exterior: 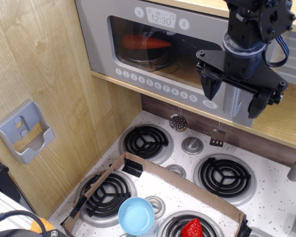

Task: Open microwave

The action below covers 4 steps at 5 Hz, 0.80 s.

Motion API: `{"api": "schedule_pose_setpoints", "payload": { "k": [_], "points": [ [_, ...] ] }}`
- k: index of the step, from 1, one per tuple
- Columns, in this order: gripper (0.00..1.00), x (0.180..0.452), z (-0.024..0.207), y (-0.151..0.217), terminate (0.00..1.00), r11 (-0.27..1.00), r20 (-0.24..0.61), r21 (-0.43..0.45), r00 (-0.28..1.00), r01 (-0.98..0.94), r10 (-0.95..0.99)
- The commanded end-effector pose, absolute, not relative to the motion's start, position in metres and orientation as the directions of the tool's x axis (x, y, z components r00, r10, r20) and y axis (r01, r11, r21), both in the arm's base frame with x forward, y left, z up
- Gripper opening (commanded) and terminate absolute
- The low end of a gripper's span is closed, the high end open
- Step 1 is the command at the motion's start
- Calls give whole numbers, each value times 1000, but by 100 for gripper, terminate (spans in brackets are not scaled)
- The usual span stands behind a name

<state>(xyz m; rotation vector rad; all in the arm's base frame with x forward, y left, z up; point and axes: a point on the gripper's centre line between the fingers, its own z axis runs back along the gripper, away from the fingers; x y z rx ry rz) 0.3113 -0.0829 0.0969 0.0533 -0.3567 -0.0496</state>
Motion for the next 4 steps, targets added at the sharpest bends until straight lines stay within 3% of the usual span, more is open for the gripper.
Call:
{"api": "schedule_pose_setpoints", "payload": {
  "k": [1, 2, 3, 4],
  "points": [
    [100, 334, 113, -78, 0, 996, 381, 58, 920, 71, -87],
    [100, 339, 116, -78, 0, 996, 379, 63, 921, 65, -84],
    [0, 338, 114, -78, 0, 996, 383, 71, 921, 46, -70],
    [0, 330, 110, -78, 0, 997, 386, 76, 922, 17, -45]
  ]
}}
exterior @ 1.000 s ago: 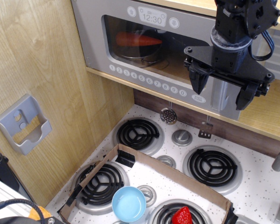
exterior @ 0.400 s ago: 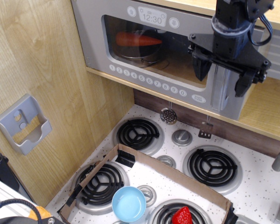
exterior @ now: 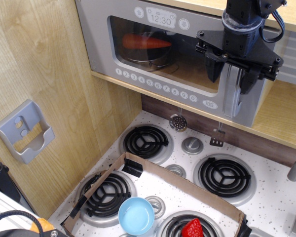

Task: Open microwave

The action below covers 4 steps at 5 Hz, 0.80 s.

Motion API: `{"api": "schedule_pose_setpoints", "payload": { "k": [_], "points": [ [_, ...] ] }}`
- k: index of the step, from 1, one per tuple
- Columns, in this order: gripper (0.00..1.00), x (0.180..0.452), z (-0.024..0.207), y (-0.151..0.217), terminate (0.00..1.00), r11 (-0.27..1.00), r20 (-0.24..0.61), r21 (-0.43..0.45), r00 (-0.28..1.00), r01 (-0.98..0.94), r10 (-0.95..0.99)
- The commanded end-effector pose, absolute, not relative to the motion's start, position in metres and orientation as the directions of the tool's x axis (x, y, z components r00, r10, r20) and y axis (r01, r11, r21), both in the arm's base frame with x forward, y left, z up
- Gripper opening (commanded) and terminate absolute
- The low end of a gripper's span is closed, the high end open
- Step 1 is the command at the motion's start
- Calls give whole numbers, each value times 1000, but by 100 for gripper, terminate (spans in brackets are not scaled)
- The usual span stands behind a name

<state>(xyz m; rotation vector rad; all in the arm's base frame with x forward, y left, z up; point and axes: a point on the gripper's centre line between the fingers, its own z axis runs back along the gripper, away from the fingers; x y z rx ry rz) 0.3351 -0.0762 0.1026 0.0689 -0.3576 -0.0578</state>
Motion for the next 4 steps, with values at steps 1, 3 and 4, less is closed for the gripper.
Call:
{"api": "schedule_pose_setpoints", "payload": {
  "k": [1, 3, 4],
  "points": [
    [0, 308, 105, -78, 0, 995, 373, 87, 928, -56, 20],
    [0, 264, 100, -76, 0, 983, 351, 88, 928, -163, 123],
    [100, 239, 105, -83, 0, 960, 342, 117, 918, -254, 201]
  ]
}}
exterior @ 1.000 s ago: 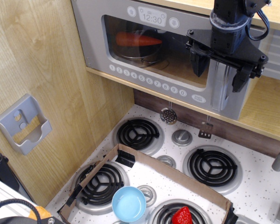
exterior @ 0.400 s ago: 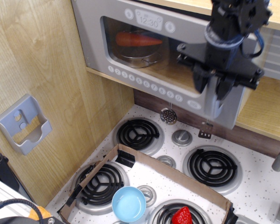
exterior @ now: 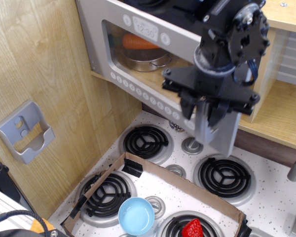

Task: Open microwave

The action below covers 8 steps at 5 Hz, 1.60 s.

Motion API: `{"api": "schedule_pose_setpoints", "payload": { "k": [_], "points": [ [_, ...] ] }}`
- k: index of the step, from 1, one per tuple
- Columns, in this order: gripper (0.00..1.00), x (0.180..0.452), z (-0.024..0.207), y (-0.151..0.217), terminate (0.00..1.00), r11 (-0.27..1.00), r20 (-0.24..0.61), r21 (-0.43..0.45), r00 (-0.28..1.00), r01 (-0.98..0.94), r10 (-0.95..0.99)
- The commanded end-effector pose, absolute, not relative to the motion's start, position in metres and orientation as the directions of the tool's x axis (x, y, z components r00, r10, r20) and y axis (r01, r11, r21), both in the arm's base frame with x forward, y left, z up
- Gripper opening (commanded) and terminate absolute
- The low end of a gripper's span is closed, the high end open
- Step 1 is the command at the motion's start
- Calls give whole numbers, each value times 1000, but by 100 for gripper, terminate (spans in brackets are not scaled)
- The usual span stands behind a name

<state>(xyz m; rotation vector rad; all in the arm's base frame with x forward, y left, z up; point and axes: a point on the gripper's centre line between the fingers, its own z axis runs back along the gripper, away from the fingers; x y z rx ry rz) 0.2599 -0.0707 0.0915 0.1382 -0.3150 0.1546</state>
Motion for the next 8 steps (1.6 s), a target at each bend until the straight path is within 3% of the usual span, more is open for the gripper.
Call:
{"api": "schedule_pose_setpoints", "payload": {
  "k": [1, 2, 3, 4, 6, 7, 8],
  "points": [
    [100, 222, 105, -103, 0, 928, 369, 125, 884, -351, 285],
    [100, 209, 102, -132, 0, 900, 376, 86, 850, -428, 368],
    [100, 217, 105, -161, 0, 928, 371, 61, 871, -369, 322],
    [100, 244, 111, -182, 0, 961, 416, 66, 883, -268, 218],
    [100, 300, 115, -171, 0, 996, 438, 84, 898, 5, -41],
    [100, 314, 109, -146, 0, 981, 479, 155, 860, 115, -177],
    [100, 310, 98, -126, 0, 978, 486, 164, 852, 131, -196]
  ]
}}
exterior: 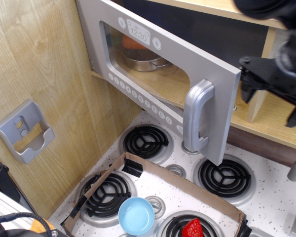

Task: Open microwave

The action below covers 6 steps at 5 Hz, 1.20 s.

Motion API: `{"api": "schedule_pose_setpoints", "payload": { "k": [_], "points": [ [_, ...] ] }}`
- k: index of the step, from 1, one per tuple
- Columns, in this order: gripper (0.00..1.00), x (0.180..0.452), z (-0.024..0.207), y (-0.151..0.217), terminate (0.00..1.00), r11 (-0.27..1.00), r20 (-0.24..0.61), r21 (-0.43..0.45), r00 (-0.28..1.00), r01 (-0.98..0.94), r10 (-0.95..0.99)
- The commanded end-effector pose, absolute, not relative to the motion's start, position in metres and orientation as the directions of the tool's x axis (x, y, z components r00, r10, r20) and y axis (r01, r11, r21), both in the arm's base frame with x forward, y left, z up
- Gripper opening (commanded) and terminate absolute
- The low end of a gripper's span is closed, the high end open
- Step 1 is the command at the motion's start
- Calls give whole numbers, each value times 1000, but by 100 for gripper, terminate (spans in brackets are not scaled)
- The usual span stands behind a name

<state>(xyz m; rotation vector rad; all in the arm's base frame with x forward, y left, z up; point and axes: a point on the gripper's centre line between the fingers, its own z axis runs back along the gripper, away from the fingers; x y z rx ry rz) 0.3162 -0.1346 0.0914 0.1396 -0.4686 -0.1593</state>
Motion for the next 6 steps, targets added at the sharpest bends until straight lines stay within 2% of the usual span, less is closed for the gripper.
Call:
{"api": "schedule_pose_setpoints", "payload": {
  "k": [1, 4, 5, 6],
  "points": [
    [100, 296, 90, -108, 0, 982, 466, 165, 870, 93, -161],
    [100, 219, 56, -67, 0, 971, 340, 180, 936, -160, 91],
    [100, 194, 41, -37, 0, 971, 316, 170, 943, -167, 107],
    [100, 183, 33, -18, 0, 963, 345, 196, 932, -183, 107]
  ]
}}
